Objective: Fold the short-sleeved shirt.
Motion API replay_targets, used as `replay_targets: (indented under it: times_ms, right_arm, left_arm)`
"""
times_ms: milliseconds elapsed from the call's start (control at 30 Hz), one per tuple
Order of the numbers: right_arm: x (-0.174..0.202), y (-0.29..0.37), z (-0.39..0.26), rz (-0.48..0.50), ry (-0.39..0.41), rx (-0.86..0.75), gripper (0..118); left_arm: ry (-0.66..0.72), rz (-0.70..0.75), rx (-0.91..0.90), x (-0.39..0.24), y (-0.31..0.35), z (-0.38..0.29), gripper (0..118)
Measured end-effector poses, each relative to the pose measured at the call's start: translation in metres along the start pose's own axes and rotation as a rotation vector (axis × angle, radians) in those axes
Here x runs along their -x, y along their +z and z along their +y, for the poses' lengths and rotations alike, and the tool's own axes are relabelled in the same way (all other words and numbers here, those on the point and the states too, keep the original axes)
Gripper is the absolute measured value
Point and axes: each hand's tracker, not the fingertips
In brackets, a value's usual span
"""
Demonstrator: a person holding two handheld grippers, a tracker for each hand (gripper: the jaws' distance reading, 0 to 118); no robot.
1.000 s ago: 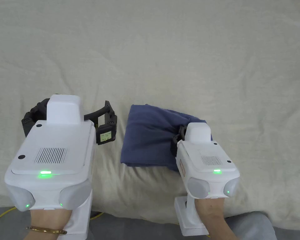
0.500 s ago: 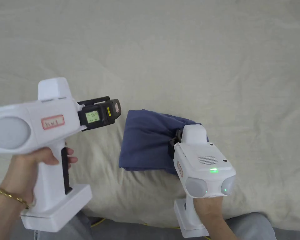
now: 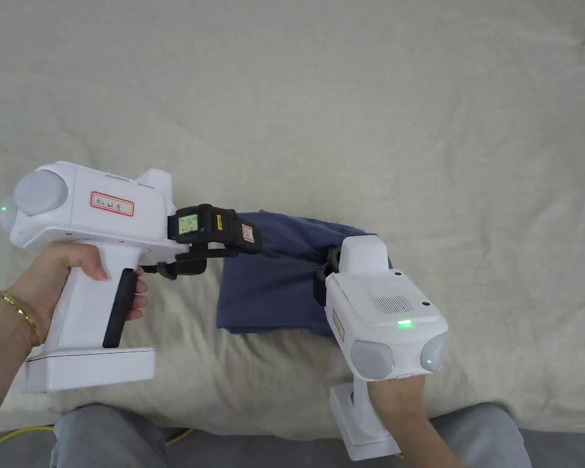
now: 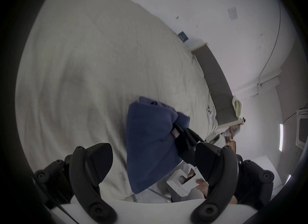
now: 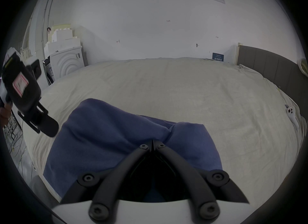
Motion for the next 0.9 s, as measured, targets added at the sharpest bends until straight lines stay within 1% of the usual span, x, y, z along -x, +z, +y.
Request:
replay_targets:
  times_ms: [167,233,300,333,400,467,500,567,600,633,733,800,900]
  right_arm:
    - [0.000,0.000,0.000,-0.002,-0.006,0.003,0]
    - [0.000,-0.001,0.001,-0.002,-0.008,0.006,0]
    - [-0.001,0.000,0.001,-0.001,-0.012,0.007,0]
    - [-0.001,0.000,0.001,0.000,-0.013,0.007,0]
    - [-0.001,-0.001,0.001,0.000,-0.015,0.007,0]
    - [-0.001,-0.001,0.001,0.001,-0.020,0.008,0]
    - [-0.001,-0.001,0.001,0.001,-0.023,0.009,0]
    - [-0.001,-0.001,0.001,-0.001,-0.022,0.011,0]
    - [-0.001,-0.001,0.002,-0.002,-0.018,0.010,0]
    - [0.000,-0.001,0.002,-0.002,-0.016,0.010,0]
    - [-0.001,-0.001,0.002,0.000,-0.022,0.010,0]
    - [0.000,-0.001,0.003,-0.001,-0.022,0.014,0]
    - [0.000,-0.001,0.008,-0.002,-0.008,0.030,0]
  left_arm:
    - [0.030,0.000,0.037,0.006,-0.022,0.003,104]
    - [0.041,-0.009,0.046,0.009,-0.027,0.003,100]
    - [0.048,-0.019,0.049,0.009,-0.031,0.003,92]
    - [0.049,-0.023,0.047,0.009,-0.032,0.002,84]
    - [0.048,-0.021,0.053,0.009,-0.037,0.002,74]
    - [0.045,-0.007,0.054,0.009,-0.039,0.000,54]
    - [0.045,-0.001,0.049,0.010,-0.040,-0.001,47]
    - [0.055,-0.003,0.041,0.010,-0.039,-0.004,37]
    - [0.060,-0.008,0.041,0.010,-0.039,-0.005,28]
    - [0.063,-0.010,0.038,0.008,-0.039,-0.006,23]
    - [0.084,0.050,0.038,-0.002,-0.042,-0.007,17]
    - [0.145,0.088,0.038,-0.010,-0.044,-0.006,15]
    - [0.067,0.146,0.030,-0.025,-0.044,-0.007,14]
